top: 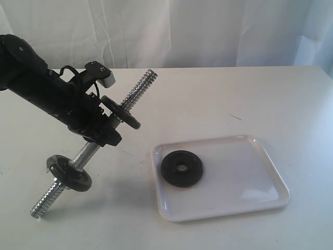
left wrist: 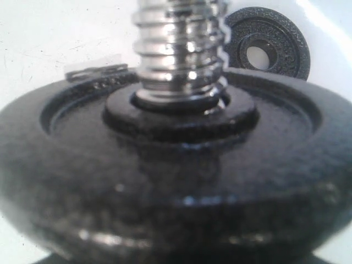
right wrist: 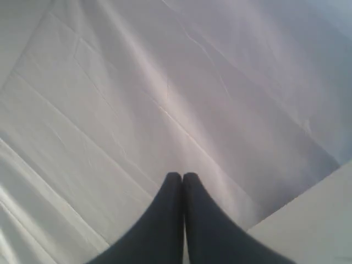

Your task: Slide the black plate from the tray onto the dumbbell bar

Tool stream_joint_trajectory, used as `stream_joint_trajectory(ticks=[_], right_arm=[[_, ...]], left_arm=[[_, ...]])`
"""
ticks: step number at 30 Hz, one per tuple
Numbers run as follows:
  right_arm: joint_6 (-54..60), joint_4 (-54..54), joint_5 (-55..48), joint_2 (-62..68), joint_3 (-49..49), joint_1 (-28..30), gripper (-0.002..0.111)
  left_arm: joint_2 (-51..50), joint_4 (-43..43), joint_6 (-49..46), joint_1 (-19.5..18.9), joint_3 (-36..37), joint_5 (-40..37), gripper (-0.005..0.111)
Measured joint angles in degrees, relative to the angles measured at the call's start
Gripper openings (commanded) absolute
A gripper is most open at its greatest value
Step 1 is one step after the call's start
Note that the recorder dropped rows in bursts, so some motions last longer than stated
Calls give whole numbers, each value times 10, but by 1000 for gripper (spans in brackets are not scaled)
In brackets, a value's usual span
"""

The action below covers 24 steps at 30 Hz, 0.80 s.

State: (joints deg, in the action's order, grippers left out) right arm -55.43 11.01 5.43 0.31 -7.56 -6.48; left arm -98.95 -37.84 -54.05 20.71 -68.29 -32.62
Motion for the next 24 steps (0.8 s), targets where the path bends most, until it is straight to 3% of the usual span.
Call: stream_joint_trajectory(ticks=[5,11,14,19,22,24], right_arm=[[76,84,-110,84,-154,-32,0],[385,14,-246,286,-345,-86,7],[544,-59,-335,398,-428,-98,24],[728,-199,-461,550,-516,-102,74],[781,-258,-512,640,-535,-103,97],[797,-287,-546,712,-541,-106,98]], left_arm=[[0,0,0,0,0,1,0],[0,0,0,0,0,2,0],[0,0,0,0,0,3,0],[0,0,0,0,0,3,0],[0,0,0,0,0,3,0],[0,0,0,0,0,3,0]])
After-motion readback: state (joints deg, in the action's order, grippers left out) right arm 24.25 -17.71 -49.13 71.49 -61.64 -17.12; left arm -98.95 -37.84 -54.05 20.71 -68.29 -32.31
